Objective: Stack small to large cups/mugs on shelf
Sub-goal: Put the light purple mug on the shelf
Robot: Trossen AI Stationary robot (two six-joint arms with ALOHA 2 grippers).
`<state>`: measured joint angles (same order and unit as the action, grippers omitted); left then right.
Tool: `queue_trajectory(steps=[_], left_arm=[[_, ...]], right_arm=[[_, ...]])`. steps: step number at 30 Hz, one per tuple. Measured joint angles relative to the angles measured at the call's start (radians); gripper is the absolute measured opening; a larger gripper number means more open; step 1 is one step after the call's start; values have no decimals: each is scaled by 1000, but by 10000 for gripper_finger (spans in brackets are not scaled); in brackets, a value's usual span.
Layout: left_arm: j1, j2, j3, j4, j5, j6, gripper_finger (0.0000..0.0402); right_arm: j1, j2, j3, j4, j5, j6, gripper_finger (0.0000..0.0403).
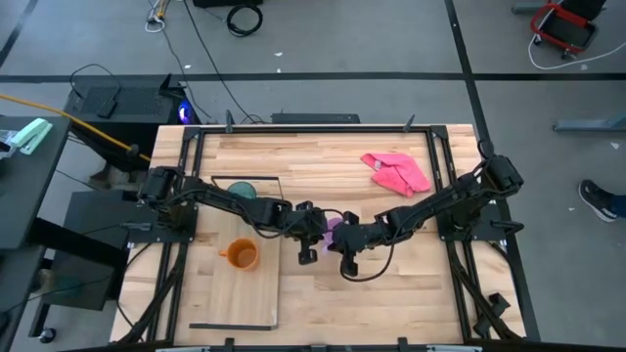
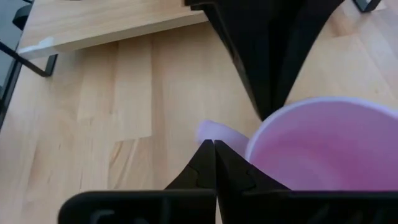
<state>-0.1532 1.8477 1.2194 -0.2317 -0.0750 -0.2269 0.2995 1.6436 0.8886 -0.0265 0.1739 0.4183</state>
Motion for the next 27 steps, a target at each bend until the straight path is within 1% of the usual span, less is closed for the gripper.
queue_trajectory(steps=[5,8,14,16,22,27], left_arm=[[0,0,0,-4,0,3,12],[0,0,0,-7,1,0,11],[-1,-3,0,-13,1,-52,24],[-3,-10,0,-22,18,-71,28],[-2,-55,1,-90,35,-85,22],[0,-63,1,-105,34,-103,13]], right_arm=[[-4,0,0,10,-2,-11,0],[5,0,1,10,-25,-9,1],[40,0,34,4,-26,-9,6],[52,0,55,-21,-28,-16,6],[58,0,163,-277,-15,-18,9],[49,-1,257,-462,101,-35,12]])
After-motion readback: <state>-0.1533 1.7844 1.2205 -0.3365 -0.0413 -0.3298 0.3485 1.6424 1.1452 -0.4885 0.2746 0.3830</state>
